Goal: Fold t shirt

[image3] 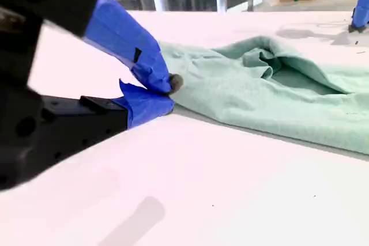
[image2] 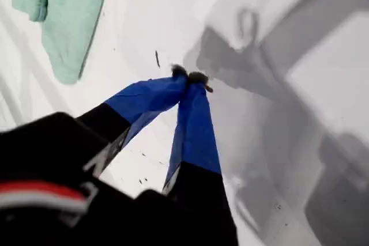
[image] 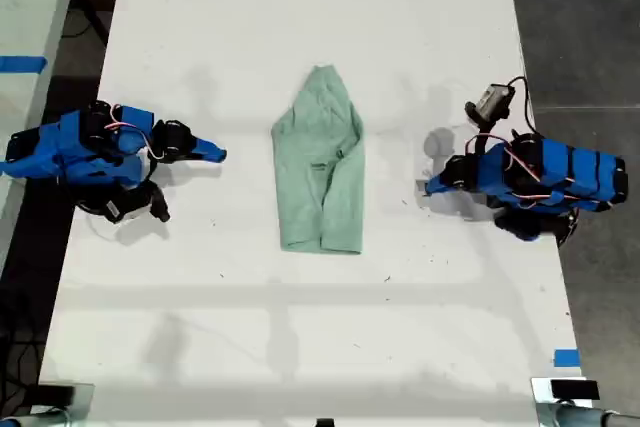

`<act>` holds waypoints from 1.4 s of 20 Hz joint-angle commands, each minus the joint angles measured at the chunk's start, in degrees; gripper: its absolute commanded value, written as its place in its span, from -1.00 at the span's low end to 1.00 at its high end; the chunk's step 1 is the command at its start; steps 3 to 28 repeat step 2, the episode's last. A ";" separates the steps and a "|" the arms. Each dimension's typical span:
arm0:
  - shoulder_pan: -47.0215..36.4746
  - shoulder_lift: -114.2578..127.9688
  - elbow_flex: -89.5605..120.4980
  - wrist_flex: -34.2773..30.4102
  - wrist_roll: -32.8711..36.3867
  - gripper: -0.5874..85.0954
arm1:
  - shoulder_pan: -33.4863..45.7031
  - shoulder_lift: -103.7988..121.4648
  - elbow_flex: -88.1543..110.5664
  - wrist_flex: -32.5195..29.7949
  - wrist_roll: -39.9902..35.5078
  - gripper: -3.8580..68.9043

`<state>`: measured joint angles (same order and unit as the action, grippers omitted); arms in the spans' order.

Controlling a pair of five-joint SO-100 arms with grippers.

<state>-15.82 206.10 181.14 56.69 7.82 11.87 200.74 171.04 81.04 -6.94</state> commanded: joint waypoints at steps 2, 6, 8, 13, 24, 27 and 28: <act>-0.26 0.53 -6.33 0.26 -3.16 -0.99 | 4.48 0.26 -6.06 2.46 -0.18 -0.86; -0.26 0.53 -6.33 0.26 -3.16 -0.99 | 4.48 0.26 -6.06 2.46 -0.18 -0.86; -0.26 0.53 -6.33 0.26 -3.16 -0.99 | 4.48 0.26 -6.06 2.46 -0.18 -0.86; -0.26 0.53 -6.33 0.26 -3.16 -0.99 | 4.48 0.26 -6.06 2.46 -0.18 -0.86; -0.26 0.53 -6.33 0.26 -3.16 -0.99 | 4.48 0.26 -6.06 2.46 -0.18 -0.86; -0.26 0.53 -6.33 0.26 -3.16 -0.99 | 4.48 0.26 -6.06 2.46 -0.18 -0.86; -0.26 0.53 -6.33 0.26 -3.16 -0.99 | 4.48 0.26 -6.06 2.46 -0.18 -0.86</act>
